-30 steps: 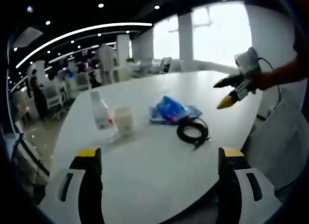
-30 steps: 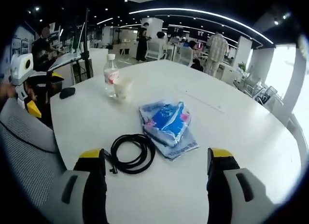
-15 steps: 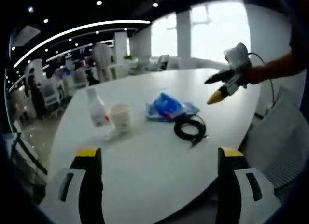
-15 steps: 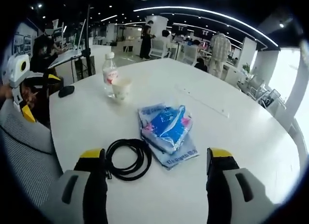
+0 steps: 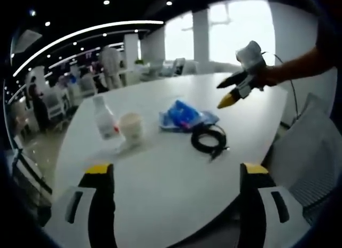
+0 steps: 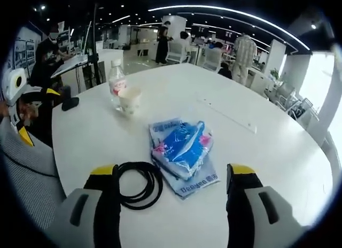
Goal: Arrange the tabletop items into an orderly group along one side of the table until the central work area is clear of visible clutter.
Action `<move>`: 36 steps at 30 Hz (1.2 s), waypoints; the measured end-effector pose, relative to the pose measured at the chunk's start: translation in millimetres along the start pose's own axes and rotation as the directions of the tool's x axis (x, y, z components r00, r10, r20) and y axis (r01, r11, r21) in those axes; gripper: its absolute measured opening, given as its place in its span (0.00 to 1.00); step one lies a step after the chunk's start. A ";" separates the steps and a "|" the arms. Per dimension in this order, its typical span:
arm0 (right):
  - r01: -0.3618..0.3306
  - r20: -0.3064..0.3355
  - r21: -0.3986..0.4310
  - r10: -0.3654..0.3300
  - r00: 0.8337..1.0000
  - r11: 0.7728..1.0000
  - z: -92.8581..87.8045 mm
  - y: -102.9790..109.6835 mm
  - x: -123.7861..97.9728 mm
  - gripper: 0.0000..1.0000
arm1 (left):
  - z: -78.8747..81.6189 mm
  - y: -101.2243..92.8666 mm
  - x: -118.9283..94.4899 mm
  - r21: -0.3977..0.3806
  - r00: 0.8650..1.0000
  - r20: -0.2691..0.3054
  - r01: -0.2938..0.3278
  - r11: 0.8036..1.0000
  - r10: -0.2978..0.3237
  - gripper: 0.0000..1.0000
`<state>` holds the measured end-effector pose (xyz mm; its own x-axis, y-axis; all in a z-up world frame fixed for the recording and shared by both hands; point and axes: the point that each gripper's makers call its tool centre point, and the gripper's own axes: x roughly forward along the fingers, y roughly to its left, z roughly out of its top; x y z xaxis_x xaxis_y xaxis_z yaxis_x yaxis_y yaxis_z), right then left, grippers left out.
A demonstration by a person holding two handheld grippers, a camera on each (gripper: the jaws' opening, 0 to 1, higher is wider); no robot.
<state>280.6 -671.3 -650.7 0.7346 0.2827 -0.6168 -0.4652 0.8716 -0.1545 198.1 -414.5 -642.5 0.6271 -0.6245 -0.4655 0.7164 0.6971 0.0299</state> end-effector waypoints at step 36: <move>0.025 0.007 -0.005 -0.025 1.000 1.000 22.0 -31.7 66.8 0.58 | -5.1 -1.1 1.3 -0.012 1.000 -0.013 0.007 1.000 -0.007 0.94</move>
<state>355.3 -671.2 -670.0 0.7497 0.2637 -0.6070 -0.4490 0.8765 -0.1737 196.5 -414.3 -647.6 0.6180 -0.6250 -0.4768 0.7170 0.6969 0.0159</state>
